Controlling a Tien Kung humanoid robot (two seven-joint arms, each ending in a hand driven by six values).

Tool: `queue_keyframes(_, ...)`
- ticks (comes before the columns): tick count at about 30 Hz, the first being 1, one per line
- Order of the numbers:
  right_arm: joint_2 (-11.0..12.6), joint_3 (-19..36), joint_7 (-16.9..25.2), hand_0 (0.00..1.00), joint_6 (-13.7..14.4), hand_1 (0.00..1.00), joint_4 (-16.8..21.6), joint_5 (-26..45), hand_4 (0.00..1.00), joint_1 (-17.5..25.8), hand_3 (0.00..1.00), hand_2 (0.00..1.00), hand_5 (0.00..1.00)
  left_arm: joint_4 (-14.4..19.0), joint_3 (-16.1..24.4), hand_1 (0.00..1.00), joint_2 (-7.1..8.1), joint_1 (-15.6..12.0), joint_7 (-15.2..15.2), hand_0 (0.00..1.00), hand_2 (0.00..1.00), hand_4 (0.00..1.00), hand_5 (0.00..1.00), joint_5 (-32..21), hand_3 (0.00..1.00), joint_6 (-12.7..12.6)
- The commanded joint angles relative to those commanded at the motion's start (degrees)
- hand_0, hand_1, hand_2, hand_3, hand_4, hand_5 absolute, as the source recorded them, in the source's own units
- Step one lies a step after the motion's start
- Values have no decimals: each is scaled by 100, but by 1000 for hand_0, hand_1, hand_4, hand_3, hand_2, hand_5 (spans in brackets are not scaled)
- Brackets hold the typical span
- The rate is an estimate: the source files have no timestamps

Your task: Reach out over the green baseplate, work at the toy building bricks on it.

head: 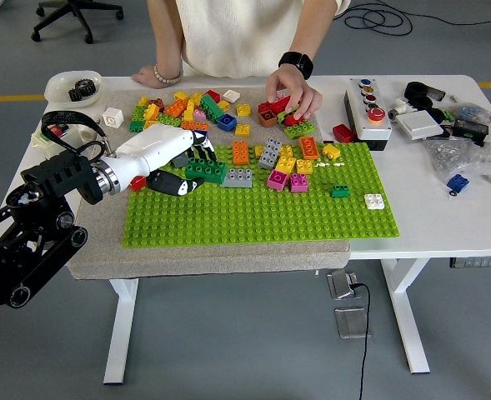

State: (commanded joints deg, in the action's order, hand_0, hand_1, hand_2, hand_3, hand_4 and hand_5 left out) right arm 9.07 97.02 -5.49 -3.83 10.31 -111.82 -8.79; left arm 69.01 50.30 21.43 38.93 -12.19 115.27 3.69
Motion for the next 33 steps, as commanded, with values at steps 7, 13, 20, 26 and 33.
queue_keyframes(7,-11,-7,-8,740,-10,644,0,-16,817,-9,639,683,509,-120,-386,521,248,157,-527,565,511,404,2,-177,511,-281)
queue_keyframes(13,-12,-29,-3,741,-12,645,0,-17,816,-48,638,684,509,-220,-780,523,390,339,-970,566,511,414,2,-247,512,-665)
queue_keyframes(20,-5,-65,-5,741,-19,645,0,-1,817,-92,639,684,509,-226,-1260,519,589,579,-1500,562,509,419,2,-297,507,-1243)
queue_keyframes(26,5,-72,-9,741,-17,645,0,24,816,-133,638,684,510,-218,-1561,521,714,744,-1650,567,509,406,2,-263,508,-1449)
queue_keyframes(33,6,-56,-19,741,-17,645,0,29,816,-110,638,684,509,-260,-1535,524,715,750,-1506,570,508,409,2,-196,507,-1385)
